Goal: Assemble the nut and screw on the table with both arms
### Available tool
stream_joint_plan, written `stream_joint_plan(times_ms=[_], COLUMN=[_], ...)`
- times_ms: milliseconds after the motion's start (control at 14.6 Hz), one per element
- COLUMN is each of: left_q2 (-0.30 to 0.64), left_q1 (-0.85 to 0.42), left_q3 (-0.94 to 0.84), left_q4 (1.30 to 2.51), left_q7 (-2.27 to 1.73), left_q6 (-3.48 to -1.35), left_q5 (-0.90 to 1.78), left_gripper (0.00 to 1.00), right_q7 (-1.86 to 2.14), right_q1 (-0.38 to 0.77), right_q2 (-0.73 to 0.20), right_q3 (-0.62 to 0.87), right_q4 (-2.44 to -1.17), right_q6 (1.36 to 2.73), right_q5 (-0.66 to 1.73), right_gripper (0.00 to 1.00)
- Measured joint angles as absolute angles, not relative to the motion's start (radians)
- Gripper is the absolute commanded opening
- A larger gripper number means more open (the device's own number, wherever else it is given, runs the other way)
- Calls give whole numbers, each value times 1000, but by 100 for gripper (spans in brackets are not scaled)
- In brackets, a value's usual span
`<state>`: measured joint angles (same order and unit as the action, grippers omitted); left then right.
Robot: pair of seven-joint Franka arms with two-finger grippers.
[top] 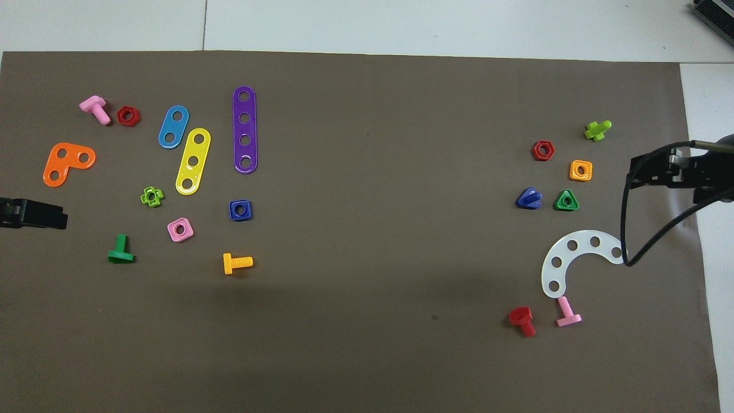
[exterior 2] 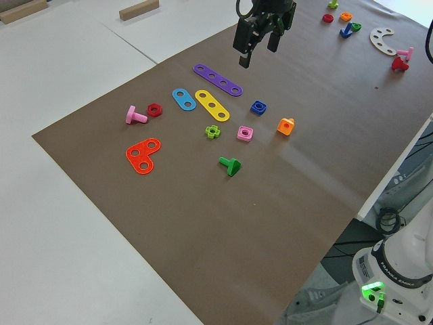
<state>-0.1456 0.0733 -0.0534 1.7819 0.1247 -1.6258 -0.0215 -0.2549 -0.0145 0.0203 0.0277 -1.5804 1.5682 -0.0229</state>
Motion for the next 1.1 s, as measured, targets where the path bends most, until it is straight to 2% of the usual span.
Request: stream_joint_plan(times_ms=[822,1096], left_q2=[-146,-146], left_q1=[73,73], left_q3=[-50,-50], left_q4=[1782,1782], left_q7=[121,121], left_q6=[-1626,-1626], left_q5=[-22,-22], left_gripper=[100,100], right_q7=[-252,-250], right_q1=[-20,-21], right_q2=[21,1], right_q3=[26,24], right_q4=[-1581,-1591], right_q6=[1570,1633], right_q5=[7,8], right_gripper=[100,100])
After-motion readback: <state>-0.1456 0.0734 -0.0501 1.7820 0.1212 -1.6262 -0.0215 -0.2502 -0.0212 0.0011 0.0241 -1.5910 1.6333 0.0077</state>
